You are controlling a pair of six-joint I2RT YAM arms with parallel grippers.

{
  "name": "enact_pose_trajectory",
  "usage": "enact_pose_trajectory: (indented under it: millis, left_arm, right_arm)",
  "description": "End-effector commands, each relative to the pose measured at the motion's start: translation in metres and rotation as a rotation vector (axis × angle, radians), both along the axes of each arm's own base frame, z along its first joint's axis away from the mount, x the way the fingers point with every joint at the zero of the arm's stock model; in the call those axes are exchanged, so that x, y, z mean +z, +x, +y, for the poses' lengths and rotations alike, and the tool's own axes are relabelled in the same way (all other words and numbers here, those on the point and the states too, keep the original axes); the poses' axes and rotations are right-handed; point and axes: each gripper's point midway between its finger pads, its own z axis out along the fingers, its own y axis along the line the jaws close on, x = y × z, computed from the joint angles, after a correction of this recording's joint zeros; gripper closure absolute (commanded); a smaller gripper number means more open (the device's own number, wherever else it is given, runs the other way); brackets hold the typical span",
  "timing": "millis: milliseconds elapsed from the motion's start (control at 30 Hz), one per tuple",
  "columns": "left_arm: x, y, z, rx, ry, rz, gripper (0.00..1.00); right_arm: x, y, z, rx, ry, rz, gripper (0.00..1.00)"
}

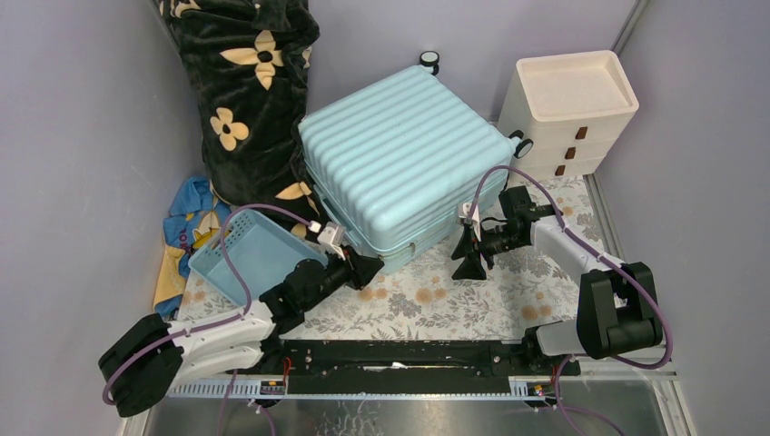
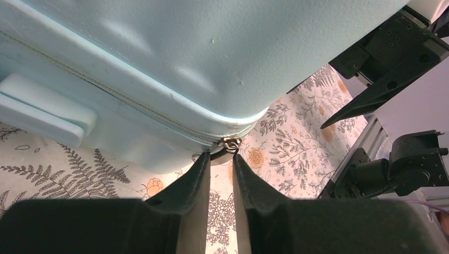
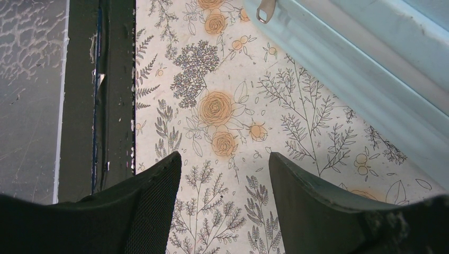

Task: Open, take out, and arrange the luggage
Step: Unzip the luggage at the center of the board.

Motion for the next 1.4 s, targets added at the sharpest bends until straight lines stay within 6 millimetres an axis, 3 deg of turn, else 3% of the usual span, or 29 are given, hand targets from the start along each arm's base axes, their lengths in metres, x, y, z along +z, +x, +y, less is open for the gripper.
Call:
enact_pose_trajectory:
  millis: [0,267,533,733,1000,1200,1367]
  left_arm:
    - [0.012,0.020,0.011,0.113,0.036,-0.051,0.75]
    - [0.007,0.021,0.021,0.167,0.078,-0.034,0.80]
    - [0.009,0.023,0.023,0.176,0.084,-0.045,0.79]
    - [0.018,0.015,0.010,0.082,0.062,-0.096,0.66]
    - [0.012,-0.011,0.024,-0.019,0.130,-0.151,0.37]
    - [0.008,-0.017,0.013,-0.086,0.084,-0.181,0.38]
    - [0.006,-0.011,-0.002,-0.095,0.044,-0.151,0.46]
  right_arm:
    - [0.010,0.004,0.005,0.027,0.015,-0.030,0.31]
    - [0.010,0.003,0.006,0.034,0.014,-0.026,0.31]
    - [0.010,0.001,0.006,0.041,0.013,-0.023,0.31]
    - [0.009,0.002,0.006,0.041,0.010,-0.026,0.31]
    - [0.009,0.001,0.006,0.050,0.010,-0.027,0.31]
    - [0.006,-0.001,0.007,0.055,0.002,-0.016,0.31]
    - [0.004,0.000,0.006,0.055,-0.005,-0.013,0.31]
